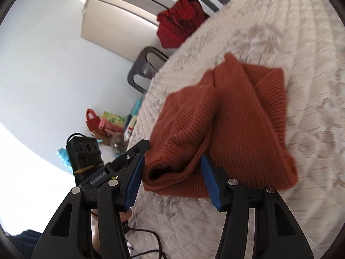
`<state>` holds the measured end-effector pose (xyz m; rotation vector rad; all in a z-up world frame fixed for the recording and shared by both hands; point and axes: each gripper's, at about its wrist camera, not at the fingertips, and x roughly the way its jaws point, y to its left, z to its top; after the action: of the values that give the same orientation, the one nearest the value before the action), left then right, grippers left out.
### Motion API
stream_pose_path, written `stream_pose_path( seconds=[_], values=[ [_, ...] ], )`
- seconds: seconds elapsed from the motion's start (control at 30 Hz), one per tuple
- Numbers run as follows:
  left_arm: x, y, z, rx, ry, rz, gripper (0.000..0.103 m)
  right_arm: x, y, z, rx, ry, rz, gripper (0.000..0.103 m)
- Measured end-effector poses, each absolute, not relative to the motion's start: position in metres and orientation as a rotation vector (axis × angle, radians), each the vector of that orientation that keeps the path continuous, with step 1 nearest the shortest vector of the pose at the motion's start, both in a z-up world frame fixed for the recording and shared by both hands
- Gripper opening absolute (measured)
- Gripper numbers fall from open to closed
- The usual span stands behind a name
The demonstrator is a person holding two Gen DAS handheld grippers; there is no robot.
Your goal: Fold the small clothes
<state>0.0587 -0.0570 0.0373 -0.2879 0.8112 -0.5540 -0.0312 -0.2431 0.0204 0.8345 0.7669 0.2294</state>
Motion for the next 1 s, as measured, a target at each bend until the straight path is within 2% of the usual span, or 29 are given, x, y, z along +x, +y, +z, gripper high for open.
stream_pose_path(
  seconds=[0.27,0.3,0.37,0.43,0.7,0.9,1.0],
  values=[
    [0.060,-0.059,0.035,-0.264,0.797,-0.559,0.039,-0.009,-0.243,0.013,0.865,0.822,0.167,0.054],
    [0.059,-0.059,0.035,-0.260,0.796,-0.558,0.039,-0.008,-0.245,0.014,0.869,0.812,0.156,0.050],
    [0.059,-0.059,0.037,-0.255,0.791,-0.559,0.039,-0.007,-0.246,0.016,0.839,0.801,0.114,0.025],
    [0.059,-0.061,0.040,-0.251,0.784,-0.562,0.039,-0.008,-0.246,0.021,0.808,0.783,0.103,0.021],
    [0.058,-0.088,0.062,-0.199,0.731,-0.630,0.039,-0.041,-0.258,0.061,0.682,0.635,0.057,0.018],
    [0.059,-0.105,0.044,-0.157,0.772,-0.648,0.039,-0.058,-0.280,0.020,0.727,0.717,-0.053,0.018],
    [0.056,-0.104,0.045,-0.148,0.767,-0.644,0.039,-0.063,-0.283,0.017,0.754,0.690,-0.042,0.018]
  ],
)
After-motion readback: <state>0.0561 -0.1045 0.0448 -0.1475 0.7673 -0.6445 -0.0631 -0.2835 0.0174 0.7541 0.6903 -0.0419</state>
